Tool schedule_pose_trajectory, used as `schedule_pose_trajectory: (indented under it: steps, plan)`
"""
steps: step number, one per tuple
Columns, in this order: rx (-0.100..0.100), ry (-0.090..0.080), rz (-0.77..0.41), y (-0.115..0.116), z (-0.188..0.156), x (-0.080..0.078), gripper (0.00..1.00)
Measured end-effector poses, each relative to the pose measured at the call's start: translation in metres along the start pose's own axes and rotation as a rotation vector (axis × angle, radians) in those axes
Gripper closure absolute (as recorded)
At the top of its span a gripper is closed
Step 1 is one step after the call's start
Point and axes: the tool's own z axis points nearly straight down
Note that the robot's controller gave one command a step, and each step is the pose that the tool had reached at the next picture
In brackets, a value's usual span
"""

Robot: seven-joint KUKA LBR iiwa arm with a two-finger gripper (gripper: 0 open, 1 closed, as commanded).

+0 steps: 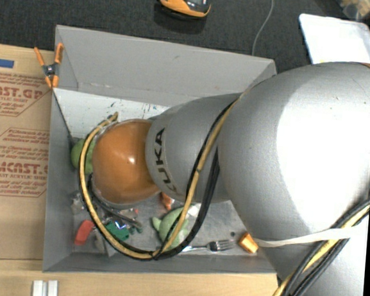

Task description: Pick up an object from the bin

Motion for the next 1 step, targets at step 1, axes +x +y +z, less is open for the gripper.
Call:
schedule_pose_trajectory:
  steps: [1]
  plan:
    - [-0.004, 0.003, -0.007, -0.0006, -0.0025, -0.0034, 1.0]
